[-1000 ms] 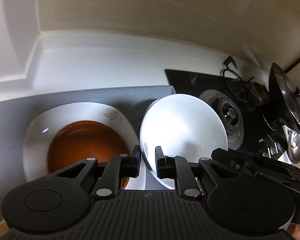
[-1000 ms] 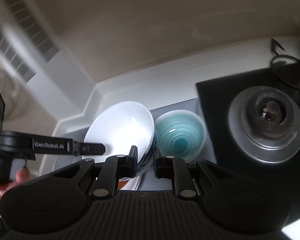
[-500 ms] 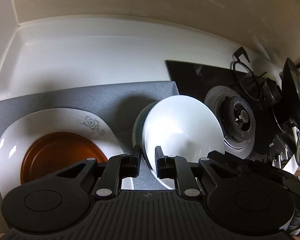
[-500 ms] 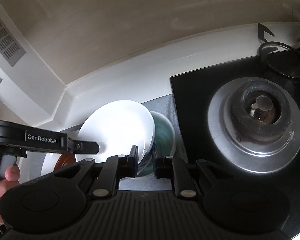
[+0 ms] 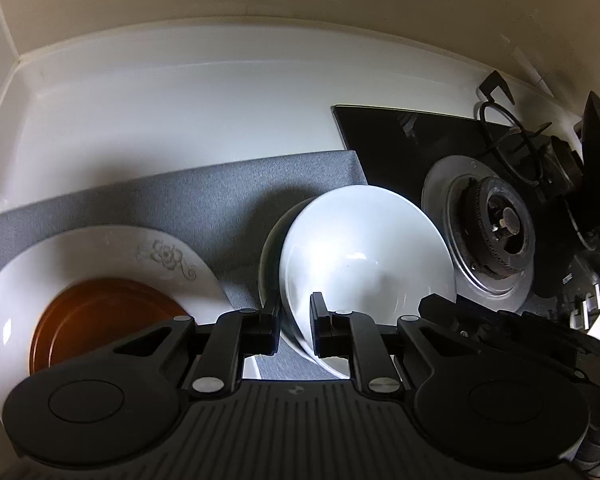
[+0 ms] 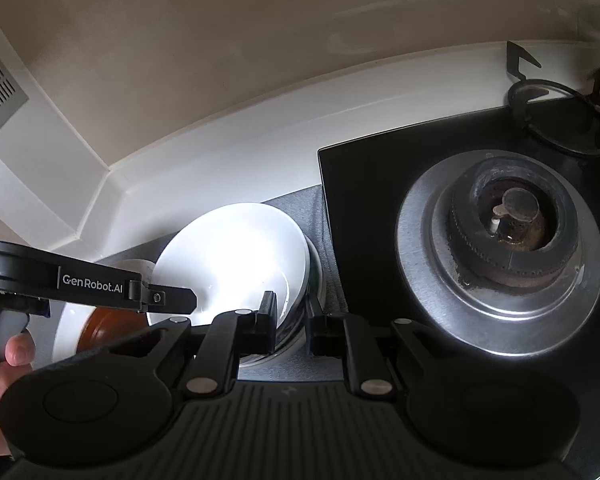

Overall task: Organize plates and bowls
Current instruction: 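Lower the white bowl into the teal-swirl bowl, then grip the rims of the nested bowls with both grippers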

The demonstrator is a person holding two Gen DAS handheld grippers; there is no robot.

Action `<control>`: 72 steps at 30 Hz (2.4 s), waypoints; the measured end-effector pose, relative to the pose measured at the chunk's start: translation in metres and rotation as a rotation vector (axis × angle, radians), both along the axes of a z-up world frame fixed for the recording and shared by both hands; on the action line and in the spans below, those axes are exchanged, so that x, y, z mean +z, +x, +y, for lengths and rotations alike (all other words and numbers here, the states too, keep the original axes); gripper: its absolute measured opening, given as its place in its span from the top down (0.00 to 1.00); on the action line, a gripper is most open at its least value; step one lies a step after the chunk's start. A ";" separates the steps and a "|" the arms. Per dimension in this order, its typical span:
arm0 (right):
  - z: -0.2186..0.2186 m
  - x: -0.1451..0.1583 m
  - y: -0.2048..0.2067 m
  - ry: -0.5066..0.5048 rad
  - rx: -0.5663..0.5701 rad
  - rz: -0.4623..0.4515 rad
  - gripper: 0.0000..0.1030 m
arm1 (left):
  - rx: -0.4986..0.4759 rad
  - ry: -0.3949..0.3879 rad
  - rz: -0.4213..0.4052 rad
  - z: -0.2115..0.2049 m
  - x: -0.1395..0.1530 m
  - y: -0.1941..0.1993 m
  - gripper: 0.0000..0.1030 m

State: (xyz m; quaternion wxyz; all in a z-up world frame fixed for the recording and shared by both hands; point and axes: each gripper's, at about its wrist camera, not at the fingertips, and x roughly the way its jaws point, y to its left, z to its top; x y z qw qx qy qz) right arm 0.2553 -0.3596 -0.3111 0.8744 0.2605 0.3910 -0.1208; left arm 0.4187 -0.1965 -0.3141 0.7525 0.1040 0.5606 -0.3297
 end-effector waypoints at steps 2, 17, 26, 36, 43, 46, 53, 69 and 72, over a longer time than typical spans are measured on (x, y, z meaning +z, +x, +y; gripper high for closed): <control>0.003 -0.002 0.001 -0.021 0.008 0.013 0.85 | -0.001 0.010 -0.012 -0.003 -0.002 -0.001 0.85; 0.021 -0.003 0.014 -0.194 0.099 0.071 0.85 | -0.002 -0.038 0.020 0.002 -0.008 0.006 0.85; 0.007 -0.003 0.010 -0.100 0.088 0.036 0.85 | 0.061 -0.085 0.128 0.017 -0.004 0.016 0.85; 0.006 -0.005 0.012 -0.111 0.090 0.021 0.86 | 0.097 -0.117 0.200 0.025 0.000 0.024 0.85; 0.005 -0.004 0.010 -0.094 0.073 0.017 0.84 | 0.066 -0.057 0.087 0.019 0.007 0.019 0.85; 0.004 -0.001 0.008 -0.066 0.064 -0.004 0.75 | 0.035 -0.040 0.074 0.011 0.001 0.018 0.82; -0.014 -0.001 0.000 0.032 0.006 -0.043 0.24 | 0.028 0.003 0.085 0.001 -0.022 0.020 0.81; 0.013 -0.024 0.000 0.042 -0.019 0.052 0.62 | -0.061 0.057 0.019 -0.008 -0.025 -0.013 0.74; 0.007 -0.025 -0.008 0.066 -0.017 0.032 0.65 | -0.072 0.058 0.017 -0.009 -0.029 -0.015 0.72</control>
